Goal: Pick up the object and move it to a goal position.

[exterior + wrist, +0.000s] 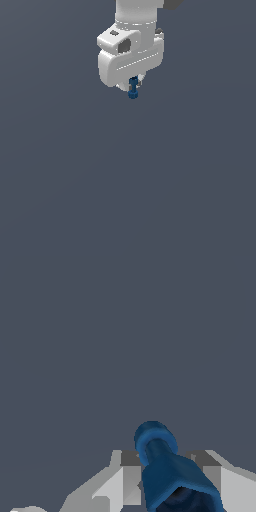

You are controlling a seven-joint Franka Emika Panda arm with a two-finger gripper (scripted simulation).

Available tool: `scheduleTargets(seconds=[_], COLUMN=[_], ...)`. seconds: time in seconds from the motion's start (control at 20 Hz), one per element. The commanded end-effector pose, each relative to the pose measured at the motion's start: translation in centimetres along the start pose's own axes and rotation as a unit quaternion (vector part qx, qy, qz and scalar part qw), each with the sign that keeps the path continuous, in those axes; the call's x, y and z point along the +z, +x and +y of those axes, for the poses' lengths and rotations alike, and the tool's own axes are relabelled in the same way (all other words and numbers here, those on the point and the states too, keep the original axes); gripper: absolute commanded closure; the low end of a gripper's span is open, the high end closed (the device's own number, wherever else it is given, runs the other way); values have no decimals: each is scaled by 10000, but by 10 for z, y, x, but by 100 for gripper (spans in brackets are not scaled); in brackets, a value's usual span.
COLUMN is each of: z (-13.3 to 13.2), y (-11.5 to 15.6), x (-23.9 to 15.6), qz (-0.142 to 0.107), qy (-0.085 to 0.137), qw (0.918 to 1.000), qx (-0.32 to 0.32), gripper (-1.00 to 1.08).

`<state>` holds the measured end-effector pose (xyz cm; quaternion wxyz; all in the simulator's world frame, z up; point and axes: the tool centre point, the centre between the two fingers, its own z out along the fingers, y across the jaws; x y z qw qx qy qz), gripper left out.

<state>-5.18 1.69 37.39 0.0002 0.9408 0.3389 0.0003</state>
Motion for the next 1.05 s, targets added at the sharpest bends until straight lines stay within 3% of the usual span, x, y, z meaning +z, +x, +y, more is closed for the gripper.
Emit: scheduleTargets(seconds=[0.0,0.5,1.0], z=[-6,-19,-22], y=[-2,-7,-7], x=[-27,-104,-127], qz=[-3,-2,-2], qy=[4,3,2], qw=[10000,10000,10000], qx=[0,9,12], gripper=[108,108,108])
